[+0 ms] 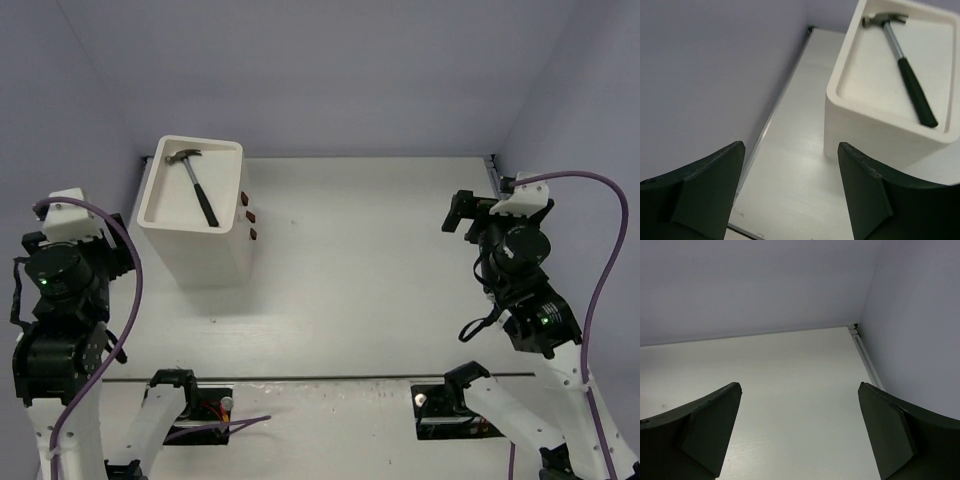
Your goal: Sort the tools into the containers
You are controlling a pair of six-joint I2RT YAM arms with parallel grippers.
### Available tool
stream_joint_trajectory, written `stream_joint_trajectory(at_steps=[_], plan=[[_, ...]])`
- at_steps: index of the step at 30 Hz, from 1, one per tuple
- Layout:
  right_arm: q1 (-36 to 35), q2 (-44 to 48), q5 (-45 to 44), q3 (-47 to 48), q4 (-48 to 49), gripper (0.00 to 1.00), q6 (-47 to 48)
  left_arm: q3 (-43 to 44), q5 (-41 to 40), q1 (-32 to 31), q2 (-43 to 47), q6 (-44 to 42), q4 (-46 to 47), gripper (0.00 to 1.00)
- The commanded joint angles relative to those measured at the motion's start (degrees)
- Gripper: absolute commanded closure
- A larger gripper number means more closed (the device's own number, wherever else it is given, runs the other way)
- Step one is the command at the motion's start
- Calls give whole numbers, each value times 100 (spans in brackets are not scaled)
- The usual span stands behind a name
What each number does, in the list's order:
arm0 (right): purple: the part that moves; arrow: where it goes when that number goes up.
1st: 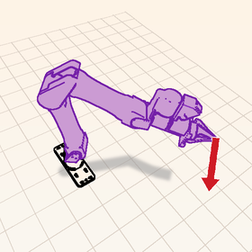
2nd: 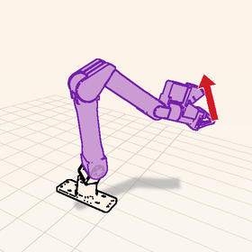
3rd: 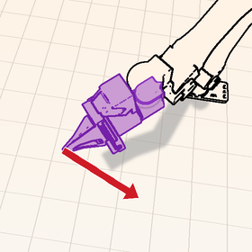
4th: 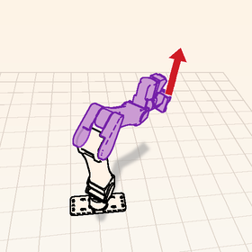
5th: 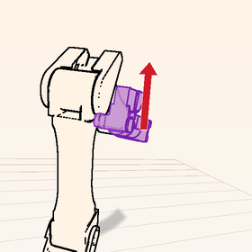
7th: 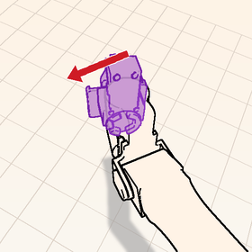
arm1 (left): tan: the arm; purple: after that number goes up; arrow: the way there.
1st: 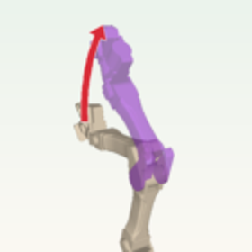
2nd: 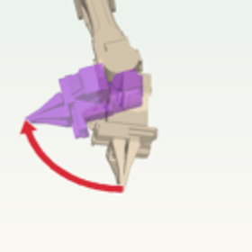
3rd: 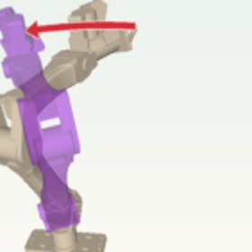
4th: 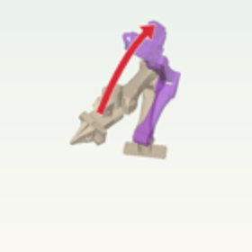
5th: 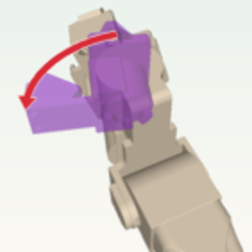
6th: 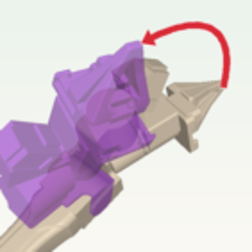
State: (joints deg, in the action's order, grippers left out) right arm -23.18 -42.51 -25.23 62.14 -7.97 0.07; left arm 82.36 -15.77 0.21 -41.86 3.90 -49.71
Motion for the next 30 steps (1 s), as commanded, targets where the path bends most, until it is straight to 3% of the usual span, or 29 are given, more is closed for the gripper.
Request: stream_joint_trajectory(at_steps=[1, 13, 30], plan=[[-55, 570, -102, -287, 72, 0, -240, -431, -251, -212, 272, 188, 203, 28], [-224, 825, -8, -854, -219, 0, -926, -1473, 67, -223, 1208, 699, -251, 24], [-551, 841, -351, -603, -386, 0, -678, -1551, 206, -223, 1191, 923, -417, 24]])
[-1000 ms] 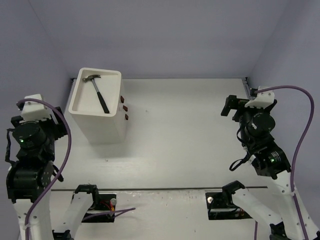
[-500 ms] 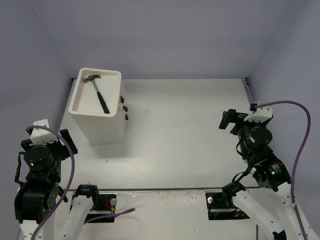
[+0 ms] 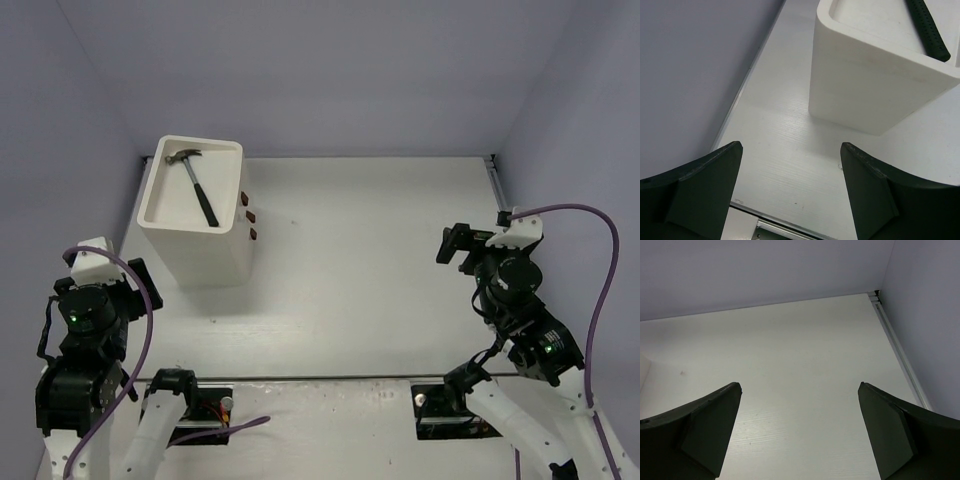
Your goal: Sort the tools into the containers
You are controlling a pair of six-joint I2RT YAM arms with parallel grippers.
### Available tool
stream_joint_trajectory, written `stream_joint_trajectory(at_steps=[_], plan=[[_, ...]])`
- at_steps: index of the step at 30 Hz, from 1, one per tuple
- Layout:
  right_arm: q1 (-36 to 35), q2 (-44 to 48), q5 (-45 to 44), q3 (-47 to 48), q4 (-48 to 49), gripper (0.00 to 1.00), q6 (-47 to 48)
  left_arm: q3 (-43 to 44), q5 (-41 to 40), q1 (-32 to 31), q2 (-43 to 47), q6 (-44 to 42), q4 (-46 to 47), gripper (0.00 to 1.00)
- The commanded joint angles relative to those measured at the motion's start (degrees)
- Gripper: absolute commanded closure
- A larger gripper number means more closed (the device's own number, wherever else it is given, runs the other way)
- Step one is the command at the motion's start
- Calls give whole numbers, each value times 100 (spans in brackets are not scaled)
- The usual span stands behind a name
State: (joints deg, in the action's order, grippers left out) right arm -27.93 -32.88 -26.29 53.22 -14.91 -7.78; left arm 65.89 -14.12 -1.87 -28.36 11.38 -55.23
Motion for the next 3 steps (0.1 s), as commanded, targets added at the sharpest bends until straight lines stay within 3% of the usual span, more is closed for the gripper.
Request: stream_joint_trajectory(at_steps=[1, 3], plan=[[-81, -122, -247, 294, 313, 0, 118, 73, 2, -15, -154, 204, 152, 24], [-84, -114, -275, 282, 317, 0, 118, 68, -41, -15, -184, 293, 144, 24]])
